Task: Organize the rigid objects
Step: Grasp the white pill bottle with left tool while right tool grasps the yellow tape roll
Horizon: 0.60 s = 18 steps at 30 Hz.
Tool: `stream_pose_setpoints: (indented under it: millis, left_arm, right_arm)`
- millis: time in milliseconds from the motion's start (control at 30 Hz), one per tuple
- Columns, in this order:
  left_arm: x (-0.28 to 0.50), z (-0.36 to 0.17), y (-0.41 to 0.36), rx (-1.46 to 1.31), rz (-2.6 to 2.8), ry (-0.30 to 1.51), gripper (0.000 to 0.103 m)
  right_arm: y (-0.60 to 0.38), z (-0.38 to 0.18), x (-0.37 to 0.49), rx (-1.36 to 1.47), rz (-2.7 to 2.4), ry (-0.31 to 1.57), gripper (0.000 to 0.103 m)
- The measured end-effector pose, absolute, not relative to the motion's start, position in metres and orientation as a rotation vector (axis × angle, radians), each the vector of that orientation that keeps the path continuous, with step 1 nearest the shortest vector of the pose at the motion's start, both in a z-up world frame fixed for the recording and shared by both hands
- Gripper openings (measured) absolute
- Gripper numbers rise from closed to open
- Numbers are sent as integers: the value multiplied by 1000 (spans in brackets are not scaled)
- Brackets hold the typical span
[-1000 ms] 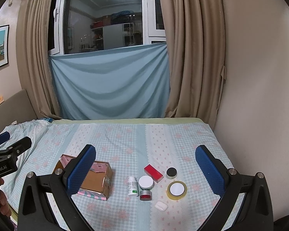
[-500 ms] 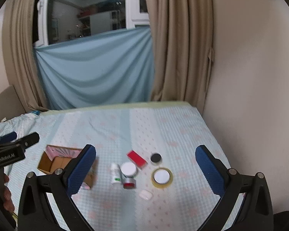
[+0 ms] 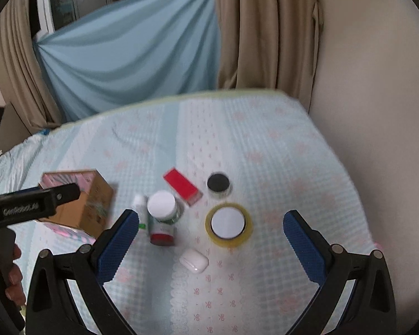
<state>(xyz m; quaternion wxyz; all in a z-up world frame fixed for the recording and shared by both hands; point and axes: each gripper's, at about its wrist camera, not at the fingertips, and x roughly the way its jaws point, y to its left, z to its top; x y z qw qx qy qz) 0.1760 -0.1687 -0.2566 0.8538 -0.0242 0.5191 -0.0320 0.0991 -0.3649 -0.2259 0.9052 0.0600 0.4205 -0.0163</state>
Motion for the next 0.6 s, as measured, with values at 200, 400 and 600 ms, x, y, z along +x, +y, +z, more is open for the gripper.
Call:
stream_pose_setpoints:
  millis: [200, 400, 600]
  left_arm:
    - [229, -339, -181, 1, -49, 1246, 99]
    - [264, -410, -185, 57, -42, 1391, 83]
    - [280, -455, -183, 76, -29, 1476, 82]
  right_arm:
    - [-373, -303, 127, 182, -41, 961, 103]
    - [-375, -370, 153, 202, -81, 1016, 103]
    - [-379, -419, 168, 222, -103, 1058, 103]
